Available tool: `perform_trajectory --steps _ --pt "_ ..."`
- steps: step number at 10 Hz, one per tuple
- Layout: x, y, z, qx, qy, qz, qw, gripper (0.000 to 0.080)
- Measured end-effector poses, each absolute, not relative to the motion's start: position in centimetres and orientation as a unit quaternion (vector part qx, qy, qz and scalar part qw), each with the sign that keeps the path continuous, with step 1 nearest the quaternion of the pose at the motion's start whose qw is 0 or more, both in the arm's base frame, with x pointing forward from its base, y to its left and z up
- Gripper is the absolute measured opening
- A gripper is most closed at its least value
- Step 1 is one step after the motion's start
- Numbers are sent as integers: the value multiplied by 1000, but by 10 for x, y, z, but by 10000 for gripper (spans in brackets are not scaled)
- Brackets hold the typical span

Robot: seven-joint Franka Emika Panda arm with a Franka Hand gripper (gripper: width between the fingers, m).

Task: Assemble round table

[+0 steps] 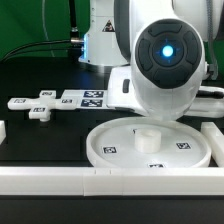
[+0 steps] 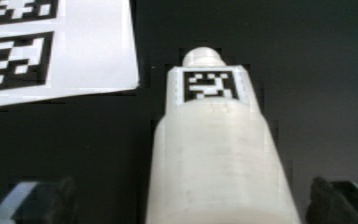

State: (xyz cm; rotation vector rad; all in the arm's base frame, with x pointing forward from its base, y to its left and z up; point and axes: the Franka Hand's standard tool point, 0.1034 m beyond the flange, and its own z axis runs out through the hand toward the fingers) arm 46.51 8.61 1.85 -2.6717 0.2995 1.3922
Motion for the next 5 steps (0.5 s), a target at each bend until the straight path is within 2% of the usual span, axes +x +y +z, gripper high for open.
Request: perform_trajectory --steps 5 --pt "458 89 8 -883 99 455 55 649"
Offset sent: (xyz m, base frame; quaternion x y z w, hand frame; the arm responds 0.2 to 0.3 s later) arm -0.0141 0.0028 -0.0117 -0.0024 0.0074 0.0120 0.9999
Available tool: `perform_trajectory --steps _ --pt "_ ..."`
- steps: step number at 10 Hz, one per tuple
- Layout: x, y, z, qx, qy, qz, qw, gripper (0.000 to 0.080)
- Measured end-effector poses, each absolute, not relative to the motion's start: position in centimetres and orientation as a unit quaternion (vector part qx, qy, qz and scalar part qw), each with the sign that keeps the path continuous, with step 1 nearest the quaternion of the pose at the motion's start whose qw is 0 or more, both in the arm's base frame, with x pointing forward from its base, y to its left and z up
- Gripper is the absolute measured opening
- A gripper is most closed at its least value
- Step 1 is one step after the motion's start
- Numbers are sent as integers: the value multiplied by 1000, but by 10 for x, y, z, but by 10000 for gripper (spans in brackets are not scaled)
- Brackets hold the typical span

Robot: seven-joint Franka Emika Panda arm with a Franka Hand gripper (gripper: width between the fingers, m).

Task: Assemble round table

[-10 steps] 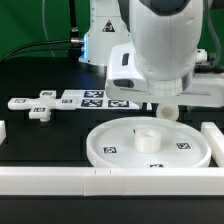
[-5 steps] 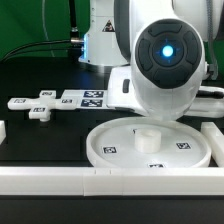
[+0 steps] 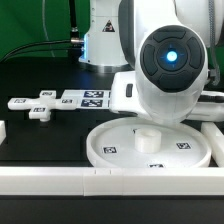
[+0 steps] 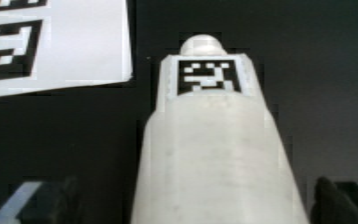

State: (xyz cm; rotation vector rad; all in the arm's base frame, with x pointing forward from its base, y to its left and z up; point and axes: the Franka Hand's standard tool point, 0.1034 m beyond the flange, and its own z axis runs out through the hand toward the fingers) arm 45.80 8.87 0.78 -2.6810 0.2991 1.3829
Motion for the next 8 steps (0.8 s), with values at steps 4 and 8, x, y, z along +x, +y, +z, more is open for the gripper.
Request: perform_trajectory --steps 4,8 --pt "458 90 8 -884 97 455 55 407" --pt "472 80 48 -887 40 452 84 407"
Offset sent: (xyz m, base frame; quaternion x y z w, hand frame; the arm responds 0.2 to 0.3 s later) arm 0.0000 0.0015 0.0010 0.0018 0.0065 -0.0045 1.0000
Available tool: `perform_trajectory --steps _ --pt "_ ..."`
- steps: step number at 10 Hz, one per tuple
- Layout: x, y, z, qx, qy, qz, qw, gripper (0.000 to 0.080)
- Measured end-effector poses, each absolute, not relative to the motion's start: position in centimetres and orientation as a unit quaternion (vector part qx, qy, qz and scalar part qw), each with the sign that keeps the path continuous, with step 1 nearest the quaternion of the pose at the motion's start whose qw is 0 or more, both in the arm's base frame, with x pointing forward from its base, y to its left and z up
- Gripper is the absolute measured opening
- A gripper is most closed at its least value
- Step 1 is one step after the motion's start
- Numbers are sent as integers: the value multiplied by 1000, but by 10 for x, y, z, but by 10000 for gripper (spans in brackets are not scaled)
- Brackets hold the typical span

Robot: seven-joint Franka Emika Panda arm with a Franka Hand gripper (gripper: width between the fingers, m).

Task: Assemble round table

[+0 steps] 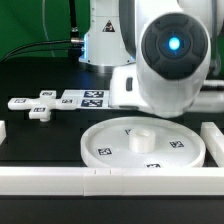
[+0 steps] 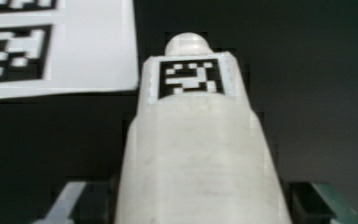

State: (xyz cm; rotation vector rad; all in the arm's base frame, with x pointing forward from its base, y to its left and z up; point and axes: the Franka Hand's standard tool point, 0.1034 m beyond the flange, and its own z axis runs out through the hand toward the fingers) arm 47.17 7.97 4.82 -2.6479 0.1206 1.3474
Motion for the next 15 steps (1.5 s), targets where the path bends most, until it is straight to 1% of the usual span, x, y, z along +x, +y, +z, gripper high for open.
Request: perform_trajectory --steps 1,2,4,6,7,8,9,10,14,15 --pt "483 76 65 -891 17 443 95 407" --pt "488 78 66 -896 9 434 97 407" --pt "489 78 61 -900 11 425 97 409" --pt "491 77 62 -903 9 419 98 409" --pt "508 75 71 -920 0 378 102 409" --pt "513 70 89 -929 1 355 104 409" --pt "520 66 99 -934 6 343 104 409" --pt "531 66 99 -945 9 310 102 409" --pt "542 61 97 -982 11 166 87 409" --pt "552 55 103 -990 -9 115 84 409"
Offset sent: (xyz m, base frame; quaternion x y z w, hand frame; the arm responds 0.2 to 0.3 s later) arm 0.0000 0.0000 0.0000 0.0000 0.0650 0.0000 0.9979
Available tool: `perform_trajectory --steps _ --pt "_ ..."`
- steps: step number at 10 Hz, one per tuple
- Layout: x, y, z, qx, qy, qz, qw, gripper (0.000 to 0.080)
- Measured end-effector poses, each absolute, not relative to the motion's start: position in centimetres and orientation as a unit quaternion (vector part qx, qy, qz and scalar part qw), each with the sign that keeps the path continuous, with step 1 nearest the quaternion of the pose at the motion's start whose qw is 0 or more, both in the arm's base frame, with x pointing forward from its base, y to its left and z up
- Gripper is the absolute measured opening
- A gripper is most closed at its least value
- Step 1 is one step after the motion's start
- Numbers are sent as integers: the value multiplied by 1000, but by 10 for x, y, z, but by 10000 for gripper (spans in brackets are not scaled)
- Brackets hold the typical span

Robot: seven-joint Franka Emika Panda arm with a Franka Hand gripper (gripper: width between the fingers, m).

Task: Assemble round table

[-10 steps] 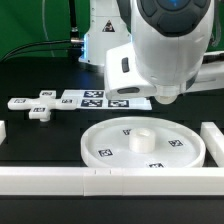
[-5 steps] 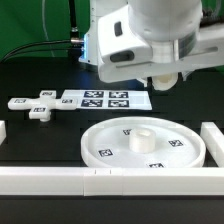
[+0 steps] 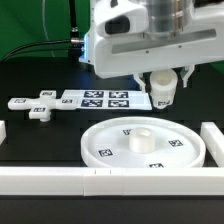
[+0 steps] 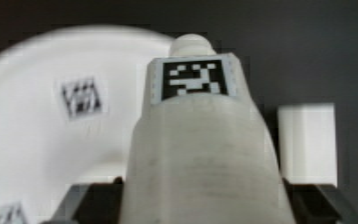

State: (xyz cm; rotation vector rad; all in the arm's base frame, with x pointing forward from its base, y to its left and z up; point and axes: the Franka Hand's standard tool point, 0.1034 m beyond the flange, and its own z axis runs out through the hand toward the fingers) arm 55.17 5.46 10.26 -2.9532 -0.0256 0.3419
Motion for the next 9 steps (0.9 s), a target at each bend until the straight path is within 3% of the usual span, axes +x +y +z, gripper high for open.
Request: perform_trajectory --steps 2,9 --pt "554 43 120 -996 -21 38 73 409" --pt "566 24 115 -980 -34 -193 17 409"
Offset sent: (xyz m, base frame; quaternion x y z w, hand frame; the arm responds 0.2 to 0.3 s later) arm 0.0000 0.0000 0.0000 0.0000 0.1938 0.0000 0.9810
